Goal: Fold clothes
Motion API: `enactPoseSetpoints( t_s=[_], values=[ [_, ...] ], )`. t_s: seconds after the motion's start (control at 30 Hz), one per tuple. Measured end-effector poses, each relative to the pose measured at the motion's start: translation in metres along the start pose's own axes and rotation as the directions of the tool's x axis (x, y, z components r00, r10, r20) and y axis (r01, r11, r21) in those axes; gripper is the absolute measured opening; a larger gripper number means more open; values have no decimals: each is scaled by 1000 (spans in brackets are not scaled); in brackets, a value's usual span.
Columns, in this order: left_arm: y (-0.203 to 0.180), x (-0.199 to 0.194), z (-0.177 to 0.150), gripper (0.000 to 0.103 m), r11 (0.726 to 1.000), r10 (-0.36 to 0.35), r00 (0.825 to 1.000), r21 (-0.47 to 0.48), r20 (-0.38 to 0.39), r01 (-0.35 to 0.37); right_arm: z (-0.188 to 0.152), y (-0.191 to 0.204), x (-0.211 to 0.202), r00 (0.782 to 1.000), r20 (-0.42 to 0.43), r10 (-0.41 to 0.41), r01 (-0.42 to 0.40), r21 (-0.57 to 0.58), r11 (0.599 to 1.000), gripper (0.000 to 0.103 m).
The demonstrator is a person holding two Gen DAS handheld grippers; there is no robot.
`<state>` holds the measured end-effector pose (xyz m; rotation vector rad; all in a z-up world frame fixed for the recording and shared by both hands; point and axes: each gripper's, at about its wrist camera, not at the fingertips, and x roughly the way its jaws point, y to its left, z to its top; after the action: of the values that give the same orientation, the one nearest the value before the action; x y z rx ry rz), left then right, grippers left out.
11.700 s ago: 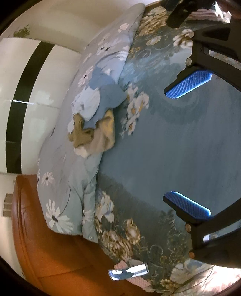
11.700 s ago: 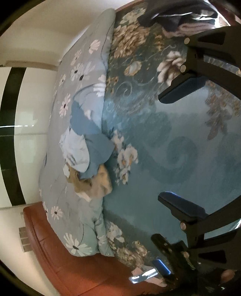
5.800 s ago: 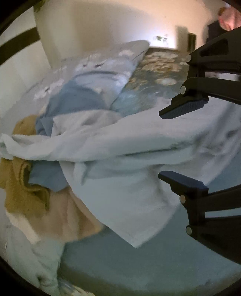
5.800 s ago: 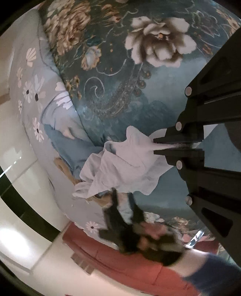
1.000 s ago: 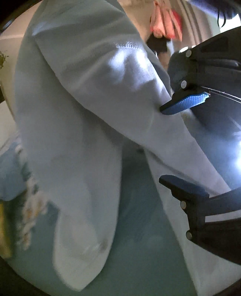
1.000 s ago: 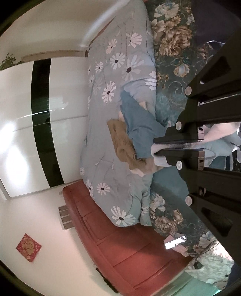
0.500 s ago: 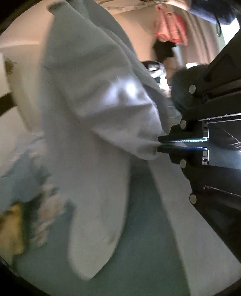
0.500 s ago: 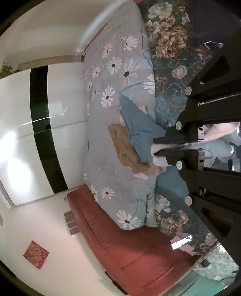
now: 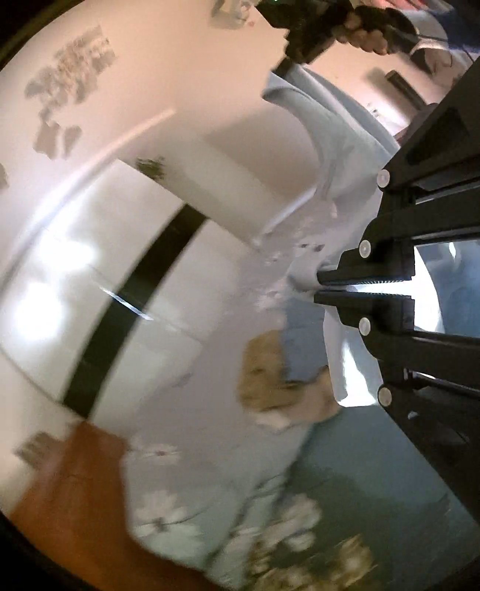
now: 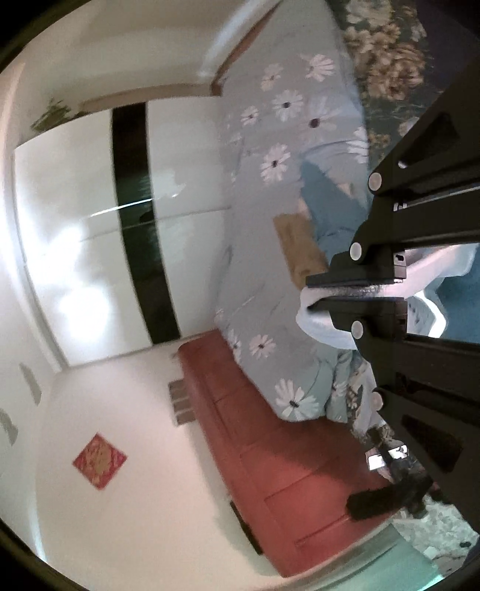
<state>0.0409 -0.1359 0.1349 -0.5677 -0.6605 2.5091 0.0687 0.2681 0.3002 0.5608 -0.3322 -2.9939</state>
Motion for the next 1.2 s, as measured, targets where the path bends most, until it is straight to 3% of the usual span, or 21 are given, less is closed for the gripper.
enactPoseSetpoints(
  t_s=[0.27,0.43,0.53,0.6,0.67,0.77,0.93,1.03,1.1,1.2],
  values=[
    [-3,-100,26,3,996,50,989,60,136,-59,8,19,-41,997,51,58,-56,-43,998,4],
    [8,-119,44,4,988,108,978,85,177,-125,13,17,-24,998,30,46,-44,-68,997,4],
    [32,-99,41,4,986,157,981,44,111,-163,3,-2,27,997,-81,15,-18,-37,999,4],
    [48,-77,34,3,980,196,979,19,55,-197,-15,-18,73,983,-179,-49,41,-49,998,4],
    [67,-48,23,3,968,252,968,11,-6,-252,-37,-39,121,954,-282,-105,94,-50,994,4],
    [106,0,3,3,951,297,946,-54,-127,-306,-74,-74,185,904,-409,-121,133,1,991,4],
    [166,67,-43,3,911,273,904,-212,-330,-353,-131,-115,256,813,-569,-125,194,62,979,4],
    [175,102,-73,3,906,260,856,-194,-447,-376,-156,-136,267,778,-616,-128,228,85,970,4],
    [178,127,-95,4,910,253,813,-156,-524,-383,-169,-153,270,762,-635,-123,249,112,962,4],
    [177,165,-128,5,912,271,726,-74,-632,-404,-180,-176,263,748,-653,-118,273,142,951,4]
  ],
)
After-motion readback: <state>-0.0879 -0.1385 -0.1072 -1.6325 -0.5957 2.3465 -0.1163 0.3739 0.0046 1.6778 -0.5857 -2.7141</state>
